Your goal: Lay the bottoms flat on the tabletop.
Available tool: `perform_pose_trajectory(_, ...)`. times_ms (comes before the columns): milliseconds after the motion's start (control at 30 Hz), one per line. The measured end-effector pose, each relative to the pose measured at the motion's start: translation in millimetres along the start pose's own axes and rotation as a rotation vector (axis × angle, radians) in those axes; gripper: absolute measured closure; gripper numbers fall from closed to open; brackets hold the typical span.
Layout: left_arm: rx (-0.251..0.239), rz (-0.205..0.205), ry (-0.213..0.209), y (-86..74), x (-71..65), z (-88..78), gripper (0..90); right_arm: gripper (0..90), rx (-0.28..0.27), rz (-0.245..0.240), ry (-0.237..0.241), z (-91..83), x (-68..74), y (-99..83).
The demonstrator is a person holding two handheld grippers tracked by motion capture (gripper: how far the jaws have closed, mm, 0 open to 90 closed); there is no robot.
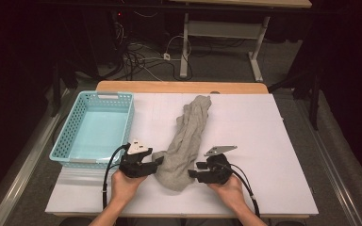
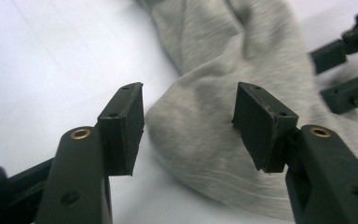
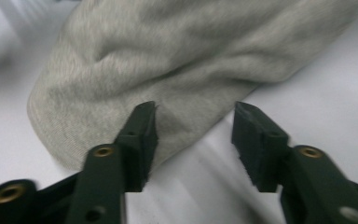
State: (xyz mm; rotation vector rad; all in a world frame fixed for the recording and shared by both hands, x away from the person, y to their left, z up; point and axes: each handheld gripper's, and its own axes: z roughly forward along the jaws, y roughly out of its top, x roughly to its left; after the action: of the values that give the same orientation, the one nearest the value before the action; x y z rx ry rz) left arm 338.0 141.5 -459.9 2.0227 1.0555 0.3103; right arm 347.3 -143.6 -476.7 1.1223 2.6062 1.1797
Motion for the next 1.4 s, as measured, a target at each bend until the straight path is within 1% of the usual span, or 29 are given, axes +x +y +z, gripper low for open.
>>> perform_pose_trajectory(67,0.020,0.002,-0.001,-1.0,1.0,4.2,42.2,63.3,0.013,-0.040,-0.008,0.6,3.3,0.2)
perform_pose_trajectory(133,0.032,0.000,-0.007,-1.4,2.1,7.2,42.3,76.3,0.022,-0.071,-0.015,1.3,5.8,-0.7)
perform_pose_trajectory(200,0.038,-0.014,-0.027,-2.4,3.5,9.0,42.7,86.3,0.036,-0.107,-0.009,1.5,8.3,-1.1)
perform_pose_trajectory(233,0.041,-0.023,-0.039,-3.1,3.9,9.8,43.4,88.2,0.039,-0.122,-0.009,1.5,9.8,-1.3)
perform_pose_trajectory(300,0.056,-0.031,-0.062,-3.9,4.4,10.5,46.8,89.7,0.042,-0.141,-0.016,0.4,11.4,-0.8)
perform_pose_trajectory(333,0.062,-0.026,-0.072,-3.9,4.2,10.5,49.9,89.9,0.042,-0.144,-0.014,-0.7,11.1,-0.8)
perform_pose_trajectory(400,0.072,-0.021,-0.105,-3.9,4.0,9.8,59.7,90.0,0.034,-0.136,-0.015,-4.2,10.7,-0.4)
perform_pose_trajectory(433,0.072,-0.018,-0.124,-3.8,3.7,9.1,66.4,90.0,0.025,-0.140,-0.015,-6.4,10.4,0.1)
perform_pose_trajectory(500,0.062,-0.010,-0.148,-3.2,1.5,6.5,77.0,90.0,0.016,-0.143,-0.024,-12.7,10.6,0.8)
perform_pose_trajectory(567,0.055,0.003,-0.170,-2.1,-2.3,2.7,81.2,90.0,0.004,-0.142,-0.036,-20.2,9.7,0.5)
perform_pose_trajectory(667,0.026,0.038,-0.176,-0.1,-8.5,-5.2,82.1,90.0,-0.021,-0.127,-0.052,-34.4,5.4,-0.6)
perform_pose_trajectory(767,-0.007,0.048,-0.187,1.7,-11.8,-13.6,82.1,90.0,-0.038,-0.125,-0.081,-47.8,0.4,-2.7)
perform_pose_trajectory(833,-0.017,0.054,-0.197,1.8,-13.7,-18.1,82.1,90.0,-0.047,-0.113,-0.097,-56.4,-3.6,-4.7)
perform_pose_trajectory(900,-0.018,0.044,-0.227,1.5,-15.6,-20.6,82.2,90.0,-0.061,-0.093,-0.114,-64.4,-8.5,-6.8)
perform_pose_trajectory(1000,-0.007,0.073,-0.218,1.3,-21.2,-21.7,82.1,90.0,-0.067,-0.074,-0.136,-70.4,-15.0,-10.0)
perform_pose_trajectory(1067,-0.009,0.085,-0.193,0.3,-22.0,-21.7,81.5,90.0,-0.064,-0.064,-0.130,-68.6,-17.2,-9.7)
perform_pose_trajectory(1100,-0.019,0.081,-0.177,0.2,-21.8,-21.7,77.8,90.0,-0.063,-0.067,-0.127,-67.0,-17.0,-9.4)
perform_pose_trajectory(1133,-0.031,0.071,-0.167,0.6,-20.7,-21.7,71.3,90.0,-0.056,-0.070,-0.129,-65.8,-15.2,-9.3)
perform_pose_trajectory(1200,-0.050,0.044,-0.166,2.3,-16.9,-21.6,62.2,90.0,-0.050,-0.088,-0.133,-64.3,-12.1,-9.4)
perform_pose_trajectory(1267,-0.065,0.021,-0.151,4.4,-14.0,-19.0,52.4,90.0,-0.053,-0.093,-0.130,-63.9,-11.8,-8.8)
perform_pose_trajectory(1333,-0.054,0.016,-0.142,7.2,-13.5,-12.8,47.4,90.0,-0.053,-0.085,-0.125,-64.3,-12.9,-8.4)
perform_pose_trajectory(1400,-0.040,0.023,-0.135,9.2,-15.0,-4.7,44.7,90.0,-0.062,-0.080,-0.120,-64.6,-12.2,-8.2)
